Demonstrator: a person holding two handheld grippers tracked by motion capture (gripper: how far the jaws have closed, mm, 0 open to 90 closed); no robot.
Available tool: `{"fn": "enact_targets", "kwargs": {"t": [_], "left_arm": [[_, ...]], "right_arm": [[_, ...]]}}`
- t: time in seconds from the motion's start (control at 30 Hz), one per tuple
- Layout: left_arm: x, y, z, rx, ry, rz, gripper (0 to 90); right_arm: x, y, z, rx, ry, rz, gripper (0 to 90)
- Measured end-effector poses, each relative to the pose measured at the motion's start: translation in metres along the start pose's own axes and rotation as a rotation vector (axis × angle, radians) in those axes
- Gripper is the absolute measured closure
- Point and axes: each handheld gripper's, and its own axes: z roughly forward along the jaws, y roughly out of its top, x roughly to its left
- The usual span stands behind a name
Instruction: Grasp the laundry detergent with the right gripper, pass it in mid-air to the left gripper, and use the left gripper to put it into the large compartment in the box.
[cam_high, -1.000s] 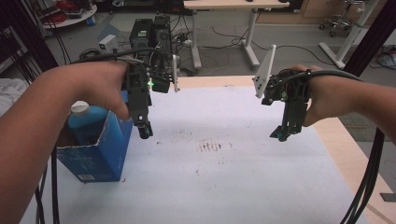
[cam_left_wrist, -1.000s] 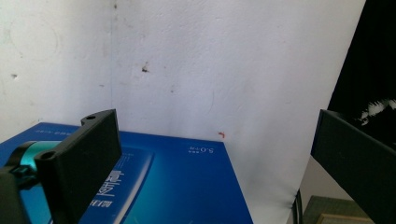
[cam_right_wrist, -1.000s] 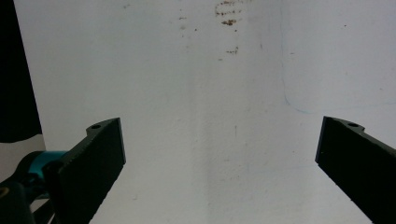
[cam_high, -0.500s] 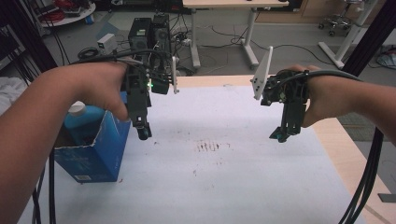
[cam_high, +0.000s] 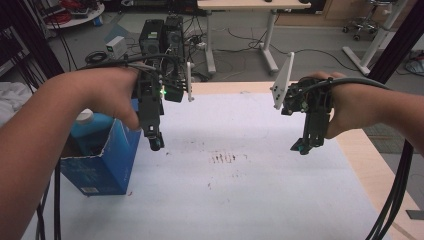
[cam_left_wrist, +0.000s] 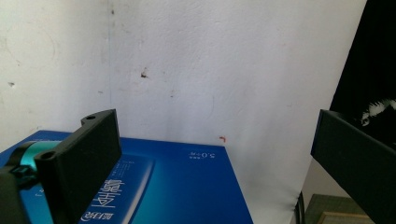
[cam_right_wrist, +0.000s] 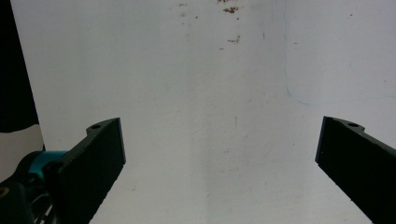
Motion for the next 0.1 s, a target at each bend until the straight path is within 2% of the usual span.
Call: {"fn": "enact_targets", "kwargs": {"t": [0.1], "left_arm": [[-0.0001,0.0008,0.0018,0.000,0.000,0.007,1.6]], "right_arm": [[0.0005,0.0001,-0.0001,0.002,-0.002,-0.006,0.8]]}}
